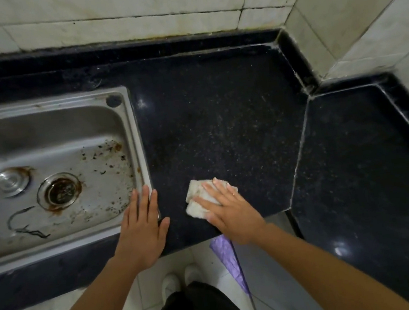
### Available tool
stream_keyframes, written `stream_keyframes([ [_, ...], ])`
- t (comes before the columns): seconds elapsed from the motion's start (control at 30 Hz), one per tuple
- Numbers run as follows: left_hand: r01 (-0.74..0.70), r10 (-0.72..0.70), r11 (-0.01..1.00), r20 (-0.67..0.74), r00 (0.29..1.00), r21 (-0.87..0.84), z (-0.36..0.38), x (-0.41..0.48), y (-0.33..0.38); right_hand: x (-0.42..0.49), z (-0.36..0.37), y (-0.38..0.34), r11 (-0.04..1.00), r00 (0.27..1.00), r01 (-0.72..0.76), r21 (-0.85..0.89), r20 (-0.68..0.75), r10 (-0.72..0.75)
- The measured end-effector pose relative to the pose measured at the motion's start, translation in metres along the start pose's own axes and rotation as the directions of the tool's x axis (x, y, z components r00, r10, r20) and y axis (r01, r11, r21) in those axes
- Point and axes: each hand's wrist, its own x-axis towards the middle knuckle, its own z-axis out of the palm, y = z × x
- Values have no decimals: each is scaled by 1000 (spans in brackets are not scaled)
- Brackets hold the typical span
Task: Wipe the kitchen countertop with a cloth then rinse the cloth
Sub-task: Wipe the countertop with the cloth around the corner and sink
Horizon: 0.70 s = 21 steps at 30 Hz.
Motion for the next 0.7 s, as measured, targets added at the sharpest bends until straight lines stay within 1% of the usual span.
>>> stream_keyframes([
  [0.07, -4, 4, 1000, 13, 1000, 7, 1, 0, -2, 26, -15, 15, 999, 999, -35, 16, -22, 35],
  [0.17, -11, 12, 999, -28, 1000, 43, 5, 0, -4, 72, -35, 22, 991, 995, -97, 95, 41, 94],
  [0.3, -6, 11, 997, -71, 997, 73, 5, -2, -3, 124, -49, 25, 988, 993, -107, 114, 55, 101],
  [0.4, -6, 19, 994, -120, 993, 106, 4, -1, -2, 164, -60, 20, 986, 989, -141, 88, 48, 137],
  [0.5, 2, 14, 991, -118, 993, 137, 4, -2, -1, 202, -66, 8, 980, 984, -178, 93, 43, 175],
  [0.6, 8, 4, 992, -99, 995, 129, 5, -3, -2, 226, -67, -2, 973, 980, -197, 121, 43, 193],
  [0.67, 20, -12, 993, -69, 998, 116, 5, -2, -2, 223, -67, -10, 977, 985, -172, 125, 50, 167],
  [0.7, 36, -29, 993, -60, 998, 111, 3, -2, -1, 215, -64, -15, 985, 990, -135, 111, 45, 130],
])
